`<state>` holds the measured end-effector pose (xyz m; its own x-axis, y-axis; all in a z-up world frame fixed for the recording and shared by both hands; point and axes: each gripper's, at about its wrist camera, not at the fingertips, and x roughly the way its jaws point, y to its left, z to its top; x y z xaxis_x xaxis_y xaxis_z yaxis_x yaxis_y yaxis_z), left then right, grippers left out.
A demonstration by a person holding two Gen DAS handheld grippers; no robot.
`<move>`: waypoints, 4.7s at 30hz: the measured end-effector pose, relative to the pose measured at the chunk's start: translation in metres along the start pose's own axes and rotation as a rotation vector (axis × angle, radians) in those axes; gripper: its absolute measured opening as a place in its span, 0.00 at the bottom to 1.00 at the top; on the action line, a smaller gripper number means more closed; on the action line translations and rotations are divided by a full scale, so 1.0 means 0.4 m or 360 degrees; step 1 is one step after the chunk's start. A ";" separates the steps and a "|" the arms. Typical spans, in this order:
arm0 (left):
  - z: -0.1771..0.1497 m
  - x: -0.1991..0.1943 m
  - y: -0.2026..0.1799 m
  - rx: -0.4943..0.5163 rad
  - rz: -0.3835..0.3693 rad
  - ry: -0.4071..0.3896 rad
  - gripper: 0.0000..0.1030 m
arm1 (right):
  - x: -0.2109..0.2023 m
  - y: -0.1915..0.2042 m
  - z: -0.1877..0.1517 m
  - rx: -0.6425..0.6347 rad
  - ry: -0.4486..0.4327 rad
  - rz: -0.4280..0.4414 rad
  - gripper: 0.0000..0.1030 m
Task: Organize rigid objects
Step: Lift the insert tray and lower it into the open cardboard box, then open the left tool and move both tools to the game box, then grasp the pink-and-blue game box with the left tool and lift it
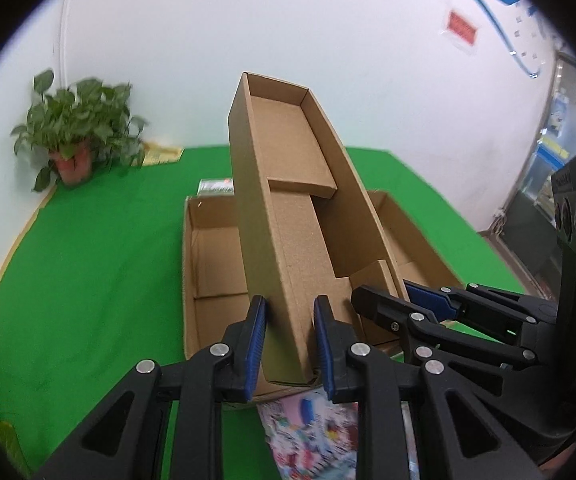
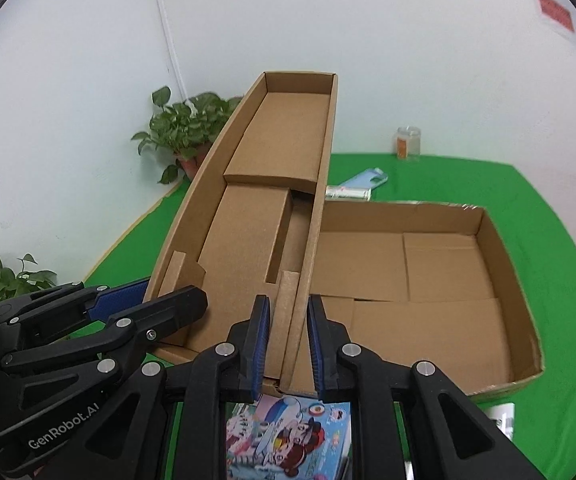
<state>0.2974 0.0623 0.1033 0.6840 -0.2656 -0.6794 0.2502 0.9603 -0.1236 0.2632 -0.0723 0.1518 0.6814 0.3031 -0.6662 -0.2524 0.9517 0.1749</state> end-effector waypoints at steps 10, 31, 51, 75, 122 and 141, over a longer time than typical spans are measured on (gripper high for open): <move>-0.061 0.216 0.124 -0.0152 0.0125 0.0318 0.22 | 0.375 -0.022 -0.036 0.0050 0.0445 0.0162 0.16; -0.141 0.152 0.173 -0.0166 0.0215 0.0253 0.16 | 0.589 0.003 -0.118 0.0137 0.0655 0.0386 0.39; -0.313 -0.211 -0.110 -0.0136 0.0081 -0.0173 0.78 | -0.178 -0.043 -0.395 -0.0128 -0.0017 -0.0319 0.90; -0.374 -0.168 -0.122 -0.0297 -0.0120 0.0106 0.77 | -0.310 -0.035 -0.559 -0.0296 0.0047 -0.0272 0.99; -0.400 0.095 0.051 -0.0588 -0.0451 0.0590 0.67 | 0.087 -0.027 -0.481 -0.0211 0.0568 0.0272 0.98; -0.376 -0.017 -0.051 -0.0372 -0.0120 0.0215 0.65 | 0.046 0.006 -0.504 -0.0109 0.0345 0.0121 0.93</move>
<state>0.1844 0.0572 0.0016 0.5677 -0.3382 -0.7505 0.1211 0.9361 -0.3302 0.1367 -0.0742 -0.0059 0.4969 0.3493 -0.7944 -0.3487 0.9186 0.1858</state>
